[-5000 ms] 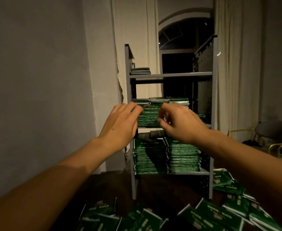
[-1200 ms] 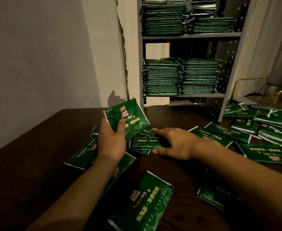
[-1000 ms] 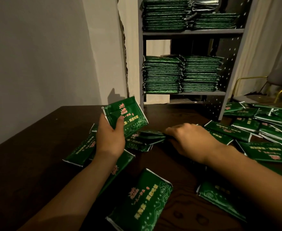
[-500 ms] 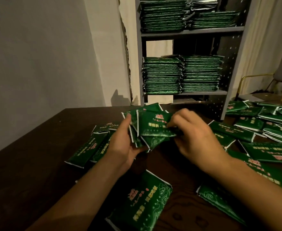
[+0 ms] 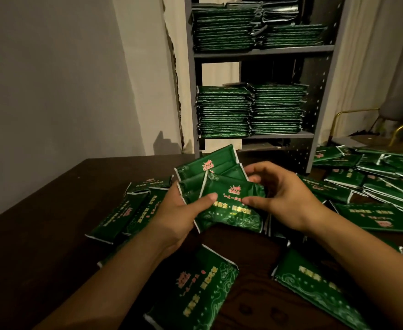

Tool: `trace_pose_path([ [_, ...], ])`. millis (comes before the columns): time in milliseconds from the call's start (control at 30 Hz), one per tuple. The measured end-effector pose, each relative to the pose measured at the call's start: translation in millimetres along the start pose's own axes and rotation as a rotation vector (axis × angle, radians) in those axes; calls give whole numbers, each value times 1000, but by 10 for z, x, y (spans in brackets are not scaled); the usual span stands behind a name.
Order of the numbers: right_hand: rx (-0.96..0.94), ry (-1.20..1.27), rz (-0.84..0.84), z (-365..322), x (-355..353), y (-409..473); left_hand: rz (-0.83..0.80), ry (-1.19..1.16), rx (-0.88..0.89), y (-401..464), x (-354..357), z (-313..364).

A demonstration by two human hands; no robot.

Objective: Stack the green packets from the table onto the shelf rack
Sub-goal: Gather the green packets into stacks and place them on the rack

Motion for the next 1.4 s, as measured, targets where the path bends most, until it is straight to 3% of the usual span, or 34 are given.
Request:
trace_pose_path([
  [200, -9, -97, 19, 35, -86, 3, 14, 57, 8, -21, -29, -2],
  [367, 17, -53, -105, 58, 80, -20, 22, 104, -13, 14, -65, -29],
  [500, -71, 11, -72, -22, 66, -17, 9, 164, -36, -5, -40, -70],
  [600, -119, 83, -49, -91, 18, -32, 1, 278, 80, -28, 0, 27],
  [667, -111, 5, -48, -71, 17, -31, 0, 358, 193, -22, 3, 100],
  [767, -37, -134, -90, 4, 72, -36, -46, 445, 224, -21, 24, 91],
  [900, 16, 32, -225, 33, 216, -84, -71, 486, 186, -36, 45, 20],
  [967, -2, -117, -279, 42, 303, -108, -92, 480, 99, -41, 63, -63],
  [1067, -26, -242, -242, 28, 319, -103, -115, 524, 53, -40, 92, -124],
  [1267, 64, -53, -142, -134, 91, 17, -43, 474, 86, -42, 72, 119],
  [1400, 41, -26, -136, -370, -113, 33, -92, 553, 157, -47, 184, 411],
])
Point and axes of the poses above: each hand's wrist, its own y-axis towards the middle knuckle, its own x-axis out of the palm, z = x × y, the point moved 7 cm from there along y, towards the middle knuckle, and after that the axes turned 12 degrees about -y, right-handed, at the moved point
